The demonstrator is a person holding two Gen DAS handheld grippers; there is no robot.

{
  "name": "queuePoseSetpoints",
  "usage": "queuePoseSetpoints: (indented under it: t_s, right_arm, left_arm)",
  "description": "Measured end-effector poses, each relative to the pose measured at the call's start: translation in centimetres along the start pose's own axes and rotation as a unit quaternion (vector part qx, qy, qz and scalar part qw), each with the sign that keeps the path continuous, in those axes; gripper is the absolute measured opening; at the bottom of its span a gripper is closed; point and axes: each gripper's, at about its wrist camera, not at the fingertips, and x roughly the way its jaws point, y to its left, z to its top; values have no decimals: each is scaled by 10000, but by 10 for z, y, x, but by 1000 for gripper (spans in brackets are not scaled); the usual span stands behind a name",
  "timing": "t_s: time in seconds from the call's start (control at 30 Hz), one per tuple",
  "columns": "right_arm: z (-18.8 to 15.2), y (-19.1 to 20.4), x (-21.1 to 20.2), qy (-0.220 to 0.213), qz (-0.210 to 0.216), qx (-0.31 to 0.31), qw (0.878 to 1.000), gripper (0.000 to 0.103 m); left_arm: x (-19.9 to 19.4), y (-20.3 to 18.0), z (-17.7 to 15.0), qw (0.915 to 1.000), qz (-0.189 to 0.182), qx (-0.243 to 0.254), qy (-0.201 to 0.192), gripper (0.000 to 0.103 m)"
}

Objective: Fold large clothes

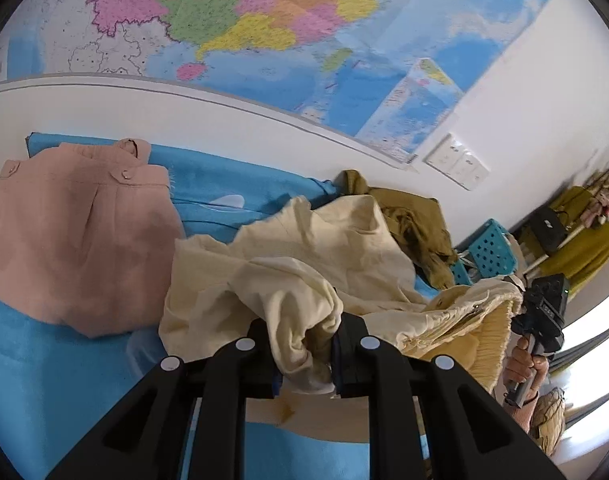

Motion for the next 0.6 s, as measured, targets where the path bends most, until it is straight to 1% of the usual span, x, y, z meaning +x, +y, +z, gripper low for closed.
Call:
queuePoseSetpoints:
  t_s: [0.1,0.27,0.4,0.6]
  right_arm:
    - [9,-7,11,43,-82,82,9999,18]
    - [19,-19,25,96,-195,197,9996,19]
    - [23,-26,31,140,-251,222,9993,19]
    - [28,-36,37,190,-326,318,9988,19]
  left_arm:
    - [13,2,13,9999,147,-32,66,16]
    - [33,9,27,9996,247,-53,158,16]
    - [41,11,32,9995,284,-23,155,16]
    - [53,6,34,9986,504,128,85,17]
